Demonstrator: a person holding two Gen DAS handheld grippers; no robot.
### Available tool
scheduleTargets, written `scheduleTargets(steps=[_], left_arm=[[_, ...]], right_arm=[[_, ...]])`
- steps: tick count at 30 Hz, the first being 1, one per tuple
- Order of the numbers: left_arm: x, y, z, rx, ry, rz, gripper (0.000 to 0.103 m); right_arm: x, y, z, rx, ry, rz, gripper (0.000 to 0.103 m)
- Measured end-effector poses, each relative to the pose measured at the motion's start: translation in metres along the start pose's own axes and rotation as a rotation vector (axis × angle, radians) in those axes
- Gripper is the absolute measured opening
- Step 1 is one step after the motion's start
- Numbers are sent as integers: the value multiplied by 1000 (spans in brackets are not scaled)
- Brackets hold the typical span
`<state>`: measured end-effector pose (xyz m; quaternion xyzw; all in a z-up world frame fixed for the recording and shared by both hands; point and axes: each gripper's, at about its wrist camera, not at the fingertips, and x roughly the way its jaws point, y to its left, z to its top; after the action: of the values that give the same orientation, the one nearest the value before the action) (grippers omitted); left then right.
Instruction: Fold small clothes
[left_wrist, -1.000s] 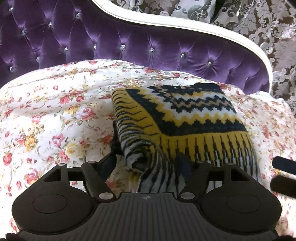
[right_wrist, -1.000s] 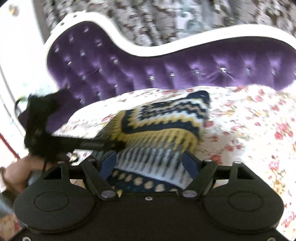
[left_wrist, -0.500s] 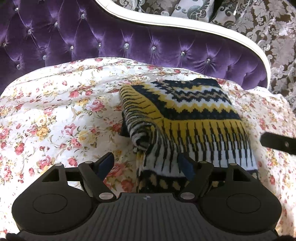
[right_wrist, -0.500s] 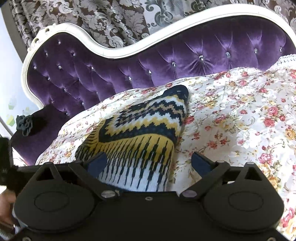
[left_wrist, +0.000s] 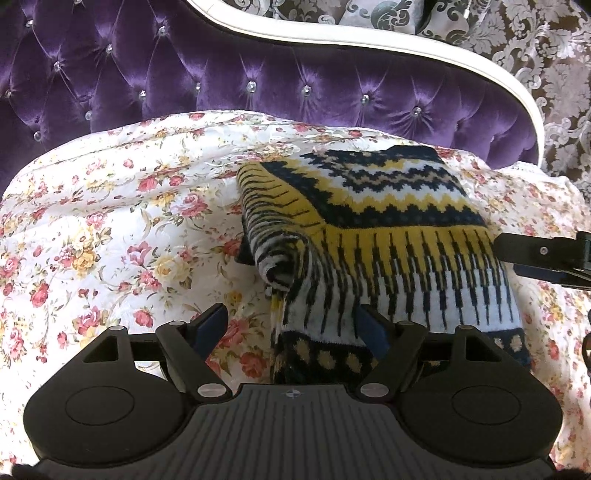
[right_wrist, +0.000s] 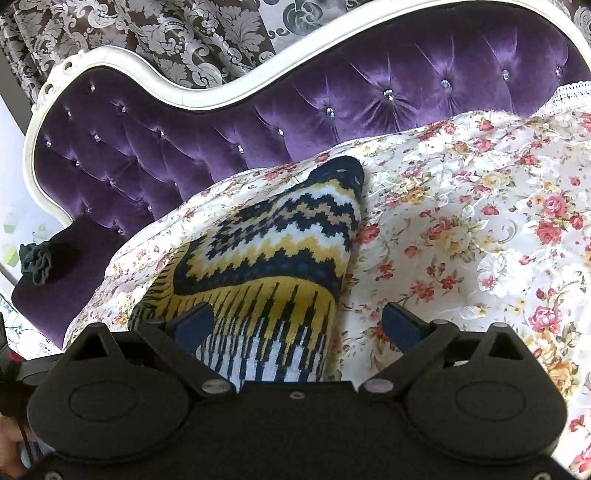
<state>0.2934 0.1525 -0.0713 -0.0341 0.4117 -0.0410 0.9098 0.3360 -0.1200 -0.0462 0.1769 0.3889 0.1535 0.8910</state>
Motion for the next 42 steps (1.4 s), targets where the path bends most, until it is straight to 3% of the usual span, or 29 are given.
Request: scheduleTargets(steps=[18,31,37,42], left_arm=[[1,-9,-3,46,-18,39,76],[4,-9,-3,26,3,0,76],[9,-4,-3,-29,34,-64,76],[14,-3,-3,-48,39,-94,82]], right_arm=[[21,5,2,-25,40,-3,99],[34,10,4,-41,68,10,99],[41,8,6,-36,89,16,99],[50,7,8,-45,108,14,99]])
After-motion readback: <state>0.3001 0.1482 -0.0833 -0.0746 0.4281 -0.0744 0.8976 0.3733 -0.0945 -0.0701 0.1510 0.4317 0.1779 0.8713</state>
